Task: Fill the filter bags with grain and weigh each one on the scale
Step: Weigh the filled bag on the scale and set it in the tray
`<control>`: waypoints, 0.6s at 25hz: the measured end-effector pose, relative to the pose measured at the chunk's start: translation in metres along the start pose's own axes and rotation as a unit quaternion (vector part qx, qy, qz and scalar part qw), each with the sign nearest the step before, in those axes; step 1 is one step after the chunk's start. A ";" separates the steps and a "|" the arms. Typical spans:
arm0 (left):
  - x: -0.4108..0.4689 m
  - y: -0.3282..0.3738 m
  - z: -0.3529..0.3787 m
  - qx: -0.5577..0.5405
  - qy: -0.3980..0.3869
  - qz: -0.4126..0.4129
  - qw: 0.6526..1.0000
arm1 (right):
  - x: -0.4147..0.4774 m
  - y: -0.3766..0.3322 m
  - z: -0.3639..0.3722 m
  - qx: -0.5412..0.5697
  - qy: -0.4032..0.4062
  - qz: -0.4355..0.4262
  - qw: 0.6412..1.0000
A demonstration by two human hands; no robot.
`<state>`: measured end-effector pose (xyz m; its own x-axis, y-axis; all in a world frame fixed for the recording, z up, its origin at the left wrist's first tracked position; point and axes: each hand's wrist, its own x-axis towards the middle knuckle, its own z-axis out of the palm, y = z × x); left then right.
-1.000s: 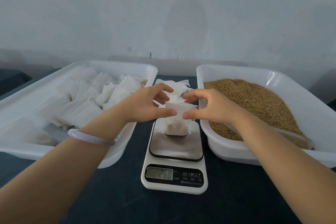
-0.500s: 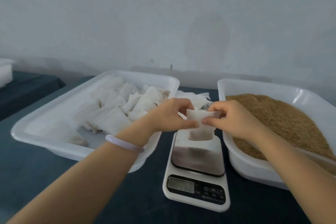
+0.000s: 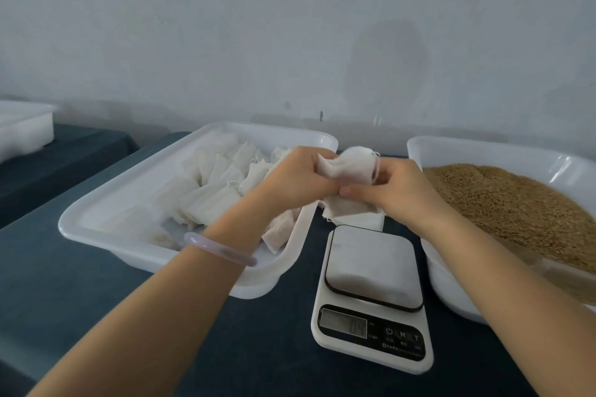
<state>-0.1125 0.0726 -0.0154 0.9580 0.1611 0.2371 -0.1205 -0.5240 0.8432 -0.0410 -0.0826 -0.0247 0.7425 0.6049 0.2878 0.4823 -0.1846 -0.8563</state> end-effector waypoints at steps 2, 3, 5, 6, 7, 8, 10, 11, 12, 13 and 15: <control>-0.003 -0.004 -0.017 -0.054 0.020 -0.034 0.998 | 0.008 -0.009 0.015 0.012 0.013 -0.020 1.000; -0.005 -0.006 -0.027 -0.097 0.019 -0.059 0.993 | 0.014 -0.013 0.025 0.006 0.018 -0.032 0.999; -0.012 -0.015 -0.046 -0.149 0.019 -0.111 0.982 | 0.023 -0.019 0.046 -0.024 0.020 -0.047 0.998; -0.014 -0.020 -0.053 -0.132 0.037 -0.139 0.981 | 0.026 -0.022 0.056 -0.052 0.016 -0.045 0.998; -0.015 -0.025 -0.060 -0.090 0.061 -0.170 0.979 | 0.028 -0.024 0.065 -0.086 0.008 -0.041 0.995; -0.016 -0.030 -0.065 -0.038 0.081 -0.205 0.975 | 0.031 -0.025 0.073 -0.126 -0.006 -0.043 0.991; -0.018 -0.040 -0.072 0.038 0.095 -0.275 0.956 | 0.031 -0.027 0.089 -0.207 -0.036 -0.069 0.975; -0.020 -0.046 -0.073 0.066 0.078 -0.303 0.948 | 0.030 -0.028 0.097 -0.255 -0.042 -0.086 0.962; -0.021 -0.052 -0.073 0.094 0.059 -0.328 0.938 | 0.029 -0.029 0.104 -0.303 -0.038 -0.102 0.947; -0.021 -0.056 -0.074 0.113 0.048 -0.354 0.927 | 0.030 -0.030 0.110 -0.334 -0.033 -0.110 0.935; -0.019 -0.065 -0.074 0.109 0.030 -0.395 0.912 | 0.035 -0.034 0.120 -0.377 -0.079 -0.091 0.918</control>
<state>-0.1424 0.1655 -0.0387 0.7069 0.6022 -0.3710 0.6613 -0.3767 0.6487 -0.0871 0.0377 -0.0371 0.5699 0.7730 0.2788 0.8206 -0.5175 -0.2425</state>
